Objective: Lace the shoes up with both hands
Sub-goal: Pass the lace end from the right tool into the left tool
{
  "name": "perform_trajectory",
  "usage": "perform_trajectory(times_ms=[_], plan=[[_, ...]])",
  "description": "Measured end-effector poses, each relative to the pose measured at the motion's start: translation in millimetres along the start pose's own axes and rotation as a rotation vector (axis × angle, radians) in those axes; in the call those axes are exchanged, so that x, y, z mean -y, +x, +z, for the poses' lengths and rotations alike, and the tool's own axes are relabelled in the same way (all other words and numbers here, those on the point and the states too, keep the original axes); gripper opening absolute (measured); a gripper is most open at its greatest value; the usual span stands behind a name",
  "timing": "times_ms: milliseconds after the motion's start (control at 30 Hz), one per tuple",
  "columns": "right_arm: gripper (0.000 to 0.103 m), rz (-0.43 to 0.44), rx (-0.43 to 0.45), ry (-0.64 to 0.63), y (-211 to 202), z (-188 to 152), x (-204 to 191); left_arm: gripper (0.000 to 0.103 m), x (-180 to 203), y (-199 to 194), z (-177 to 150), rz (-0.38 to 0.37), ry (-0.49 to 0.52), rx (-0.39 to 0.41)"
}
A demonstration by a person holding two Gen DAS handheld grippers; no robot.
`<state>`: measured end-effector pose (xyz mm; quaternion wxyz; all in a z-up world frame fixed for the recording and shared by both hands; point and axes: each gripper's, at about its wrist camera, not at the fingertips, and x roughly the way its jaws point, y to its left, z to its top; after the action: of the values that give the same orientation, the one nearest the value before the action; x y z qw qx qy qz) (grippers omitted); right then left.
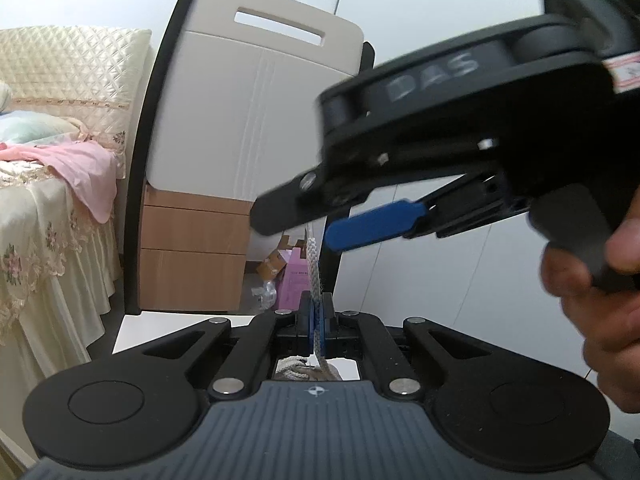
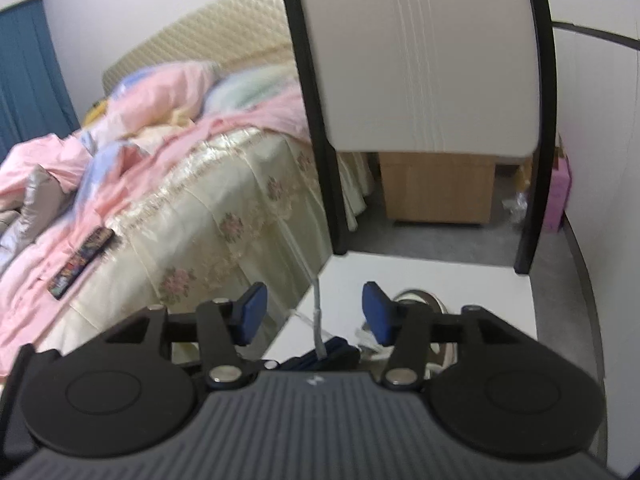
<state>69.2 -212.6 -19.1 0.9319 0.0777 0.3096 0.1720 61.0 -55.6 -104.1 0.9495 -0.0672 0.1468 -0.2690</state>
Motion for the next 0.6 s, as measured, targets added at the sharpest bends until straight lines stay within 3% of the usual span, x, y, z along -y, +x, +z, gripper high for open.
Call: perform_trajectory(times_ms=[33, 133, 233, 300, 433, 500, 600], plan=[[0.053, 0.002, -0.006, -0.001, -1, -1, 1, 0.003, -1, 0, 1, 0.003, -0.004, 0.000], [0.034, -0.028, -0.038, -0.018, 1, -5, 2, 0.003, -2, -2, 1, 0.008, -0.017, -0.002], [0.027, 0.002, -0.045, 0.015, 3, -8, 7, 0.003, 4, -9, 1, 0.007, -0.023, 0.000], [0.014, 0.013, -0.046, 0.021, 5, -9, 9, 0.003, 6, -10, 1, 0.004, -0.014, 0.000], [0.011, 0.031, -0.055, 0.051, 9, -9, 13, 0.003, 10, -11, 1, -0.001, 0.011, 0.005], [0.002, 0.045, -0.053, 0.081, 10, -9, 18, 0.003, 11, -10, 0, -0.009, 0.017, 0.005], [0.002, 0.059, -0.045, 0.084, 9, -10, 20, 0.003, 9, -9, 0, -0.004, 0.013, 0.004]])
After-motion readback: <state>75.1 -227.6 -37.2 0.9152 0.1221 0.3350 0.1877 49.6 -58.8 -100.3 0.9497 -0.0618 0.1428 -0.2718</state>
